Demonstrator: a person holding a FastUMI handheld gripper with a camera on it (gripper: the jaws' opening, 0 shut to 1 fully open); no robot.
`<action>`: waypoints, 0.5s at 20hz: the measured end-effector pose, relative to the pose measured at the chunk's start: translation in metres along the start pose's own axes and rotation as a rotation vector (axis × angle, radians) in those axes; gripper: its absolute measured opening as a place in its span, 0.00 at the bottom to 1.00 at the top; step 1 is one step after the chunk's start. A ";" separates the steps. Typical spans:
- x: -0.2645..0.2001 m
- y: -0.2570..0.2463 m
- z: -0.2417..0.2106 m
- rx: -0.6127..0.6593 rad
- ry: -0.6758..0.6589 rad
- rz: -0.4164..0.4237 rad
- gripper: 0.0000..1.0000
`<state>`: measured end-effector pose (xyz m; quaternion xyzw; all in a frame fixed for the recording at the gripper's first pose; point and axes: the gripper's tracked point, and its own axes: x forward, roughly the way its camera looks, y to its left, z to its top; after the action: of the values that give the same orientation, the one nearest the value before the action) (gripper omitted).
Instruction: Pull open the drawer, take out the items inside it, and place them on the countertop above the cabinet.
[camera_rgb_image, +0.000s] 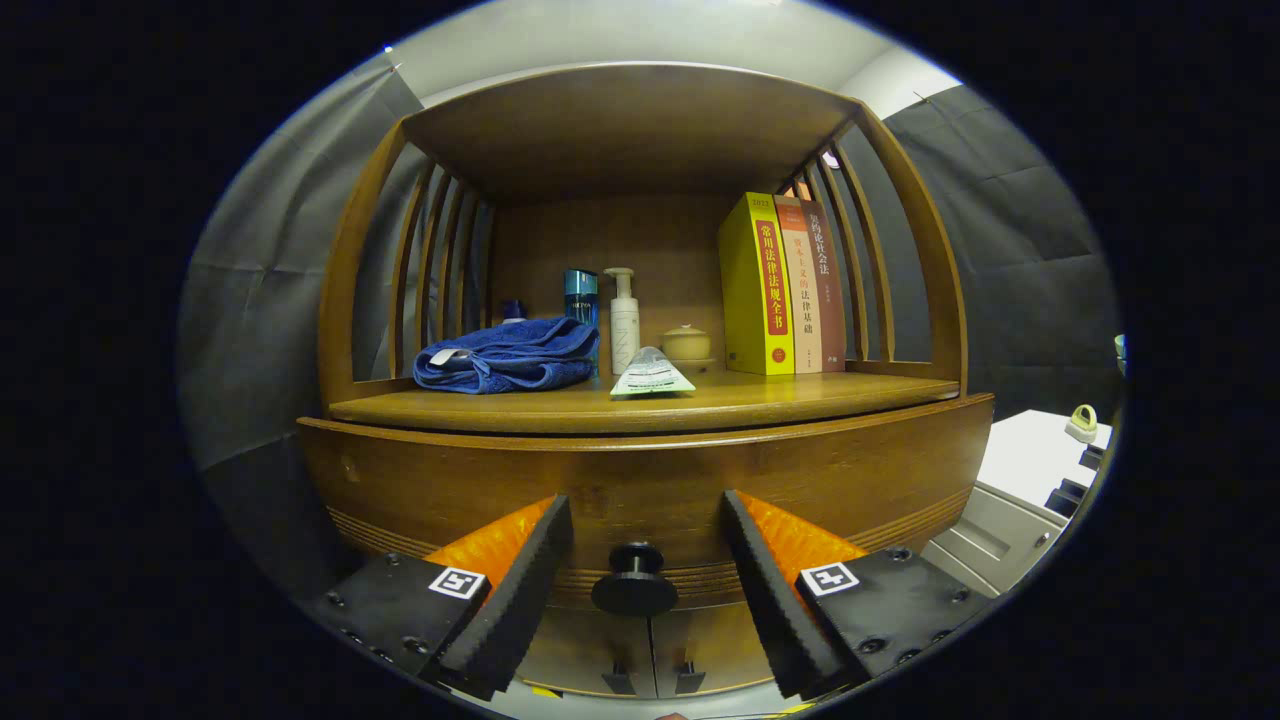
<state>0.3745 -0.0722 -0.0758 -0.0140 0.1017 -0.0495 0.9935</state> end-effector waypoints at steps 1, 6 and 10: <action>0.005 -0.001 0.000 0.000 0.002 0.000 0.99; 0.015 0.001 0.000 -0.002 0.000 -0.001 0.99; 0.013 0.004 -0.001 -0.019 0.015 -0.001 0.99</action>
<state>0.3876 -0.0696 -0.0797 -0.0232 0.1094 -0.0490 0.9925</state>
